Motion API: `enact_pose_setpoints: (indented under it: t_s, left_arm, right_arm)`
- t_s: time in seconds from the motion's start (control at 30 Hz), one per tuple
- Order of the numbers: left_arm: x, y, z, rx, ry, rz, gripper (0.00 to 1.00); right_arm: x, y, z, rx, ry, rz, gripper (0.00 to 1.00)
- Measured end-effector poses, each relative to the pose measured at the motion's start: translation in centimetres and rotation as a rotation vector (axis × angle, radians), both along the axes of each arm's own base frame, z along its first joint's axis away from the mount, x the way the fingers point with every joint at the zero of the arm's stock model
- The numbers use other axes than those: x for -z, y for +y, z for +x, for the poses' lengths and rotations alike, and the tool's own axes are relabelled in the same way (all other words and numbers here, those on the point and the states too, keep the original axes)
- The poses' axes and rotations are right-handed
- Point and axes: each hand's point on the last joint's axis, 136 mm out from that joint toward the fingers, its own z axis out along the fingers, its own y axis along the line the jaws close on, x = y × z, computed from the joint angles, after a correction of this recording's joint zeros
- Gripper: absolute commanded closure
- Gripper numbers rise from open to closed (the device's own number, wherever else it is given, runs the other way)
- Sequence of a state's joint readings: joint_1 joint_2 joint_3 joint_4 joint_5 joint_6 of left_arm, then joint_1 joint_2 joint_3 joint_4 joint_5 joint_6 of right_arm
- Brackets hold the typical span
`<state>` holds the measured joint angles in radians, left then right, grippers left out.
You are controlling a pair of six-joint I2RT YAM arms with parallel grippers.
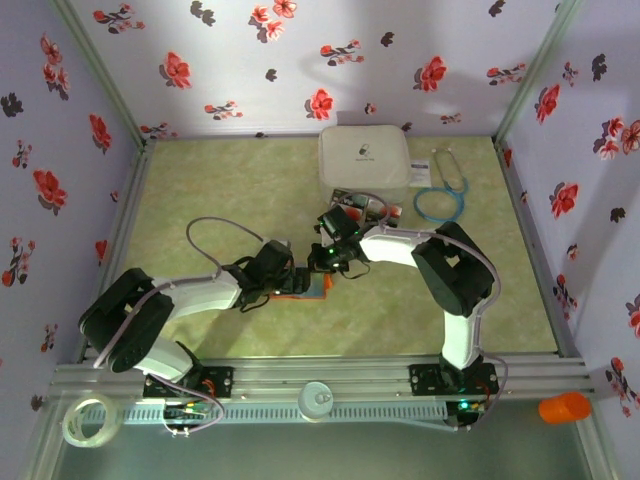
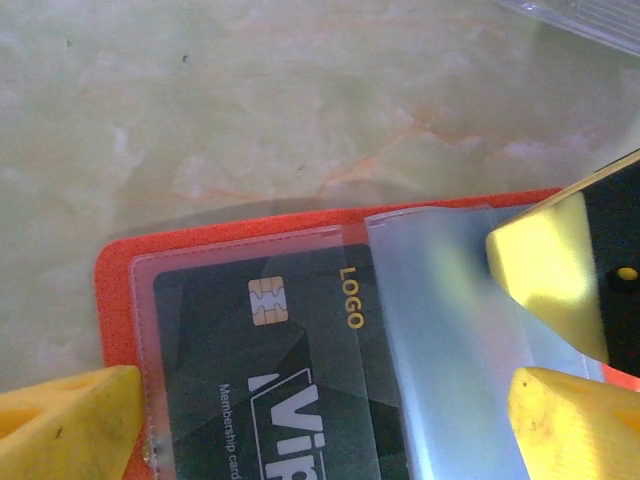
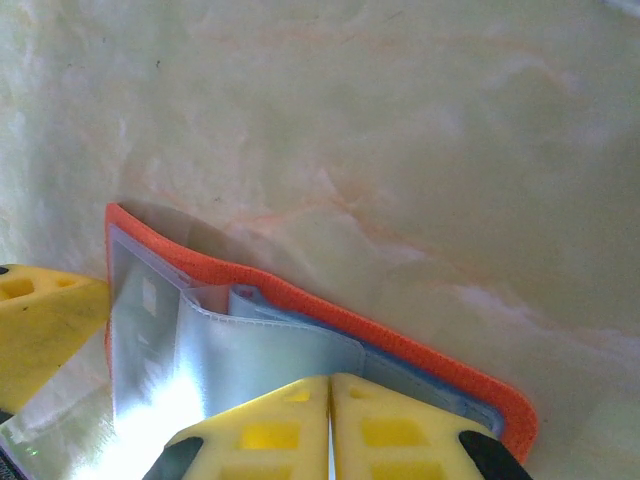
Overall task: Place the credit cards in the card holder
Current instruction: Flip over the card slot in the card holder.
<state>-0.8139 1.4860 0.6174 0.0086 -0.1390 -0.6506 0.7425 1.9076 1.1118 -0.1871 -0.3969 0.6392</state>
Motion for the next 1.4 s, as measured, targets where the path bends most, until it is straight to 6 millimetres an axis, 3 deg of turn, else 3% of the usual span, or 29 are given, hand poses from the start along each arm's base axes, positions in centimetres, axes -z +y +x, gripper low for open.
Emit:
enact_pose_setpoints:
  t_s: [0.27,0.47,0.83,1.4]
  left_arm:
    - [0.2,0.4,0.3,-0.010,-0.021,0.014,0.28]
    - [0.3,0.2,0.4,-0.010,-0.027,0.008,0.36]
    - [0.4,0.1,0.5,-0.010,-0.029,0.007,0.37]
    - [0.4,0.1,0.5,-0.010,-0.030,0.005,0.34]
  right_arm:
    - [-0.4,0.3,0.3,0.000,-0.010,0.009,0.88]
    - [-0.7,0.5,0.5,0.014,-0.006,0.015,0.72]
    - [-2.8,0.0,0.9,0.047,-0.040,0.043,0.52]
    - [-2.9,1.4,0.9,0.061,0.001,0.135,0.53]
